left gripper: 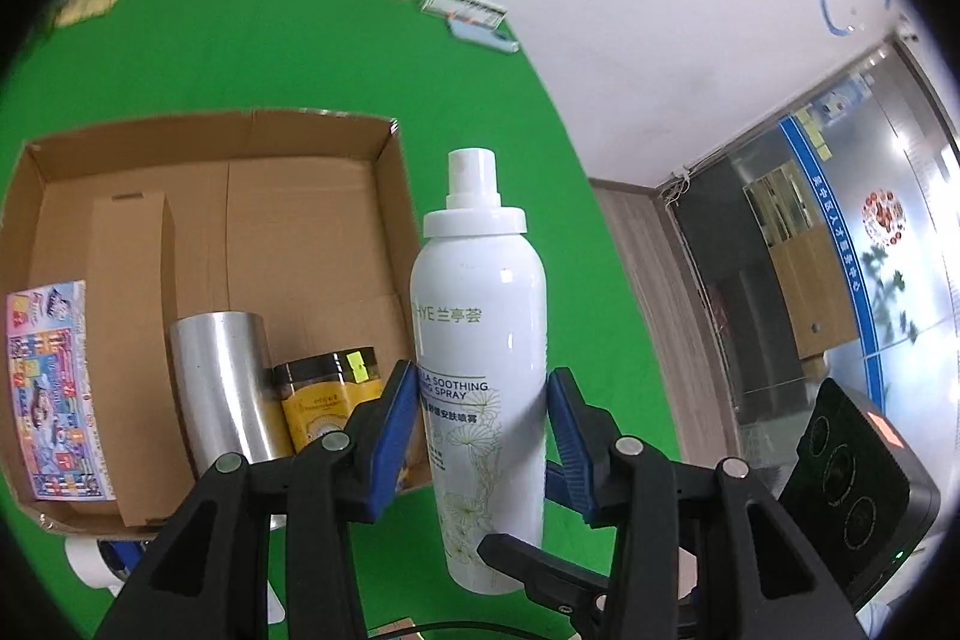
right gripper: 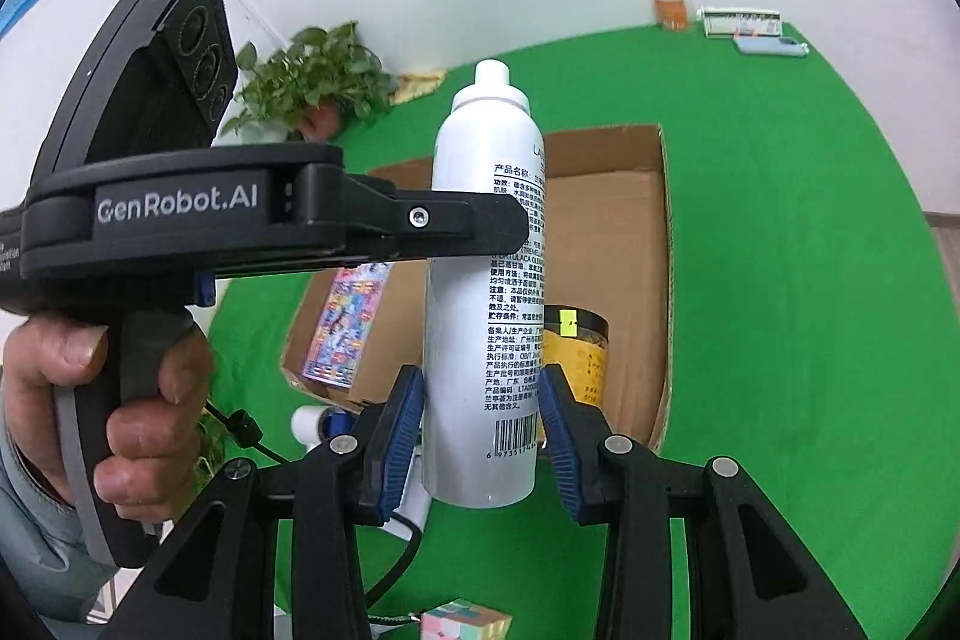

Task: Organize rigid objects
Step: 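Lower the spray bottle into the tray beside the jar, release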

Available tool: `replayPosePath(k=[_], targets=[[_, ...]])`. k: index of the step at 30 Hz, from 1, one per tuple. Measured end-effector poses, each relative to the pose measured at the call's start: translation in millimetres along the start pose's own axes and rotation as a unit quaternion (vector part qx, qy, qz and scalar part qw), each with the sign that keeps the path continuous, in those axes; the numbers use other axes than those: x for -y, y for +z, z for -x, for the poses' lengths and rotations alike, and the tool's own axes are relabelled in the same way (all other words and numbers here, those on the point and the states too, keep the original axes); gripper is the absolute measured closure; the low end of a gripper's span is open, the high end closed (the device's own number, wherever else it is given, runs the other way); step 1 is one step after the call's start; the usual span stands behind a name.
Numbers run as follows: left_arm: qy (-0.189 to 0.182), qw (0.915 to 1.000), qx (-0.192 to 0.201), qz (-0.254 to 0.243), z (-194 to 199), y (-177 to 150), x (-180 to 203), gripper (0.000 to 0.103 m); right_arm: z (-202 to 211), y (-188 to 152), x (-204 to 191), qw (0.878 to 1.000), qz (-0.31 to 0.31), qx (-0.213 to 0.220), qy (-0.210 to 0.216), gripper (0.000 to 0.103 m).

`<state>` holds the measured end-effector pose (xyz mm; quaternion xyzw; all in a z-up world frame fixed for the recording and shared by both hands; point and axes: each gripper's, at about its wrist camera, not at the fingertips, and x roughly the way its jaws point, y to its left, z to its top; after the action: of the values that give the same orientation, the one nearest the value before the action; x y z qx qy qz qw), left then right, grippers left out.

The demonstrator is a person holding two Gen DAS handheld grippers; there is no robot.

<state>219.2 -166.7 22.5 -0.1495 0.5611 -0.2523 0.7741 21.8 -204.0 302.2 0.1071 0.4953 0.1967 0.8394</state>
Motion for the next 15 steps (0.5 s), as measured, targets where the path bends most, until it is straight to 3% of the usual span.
replayPosePath(k=[9,15], targets=[[-0.010,0.9982,-0.055,0.024,-62.4,24.3,-29.3,0.060,-63.6,23.0,42.8,0.998,-0.020,-0.057,-0.016,0.065],[-0.020,0.9941,-0.099,0.038,-102.7,19.4,-44.0,0.060,-90.3,4.3,69.4,0.994,-0.043,-0.091,-0.029,0.065]])
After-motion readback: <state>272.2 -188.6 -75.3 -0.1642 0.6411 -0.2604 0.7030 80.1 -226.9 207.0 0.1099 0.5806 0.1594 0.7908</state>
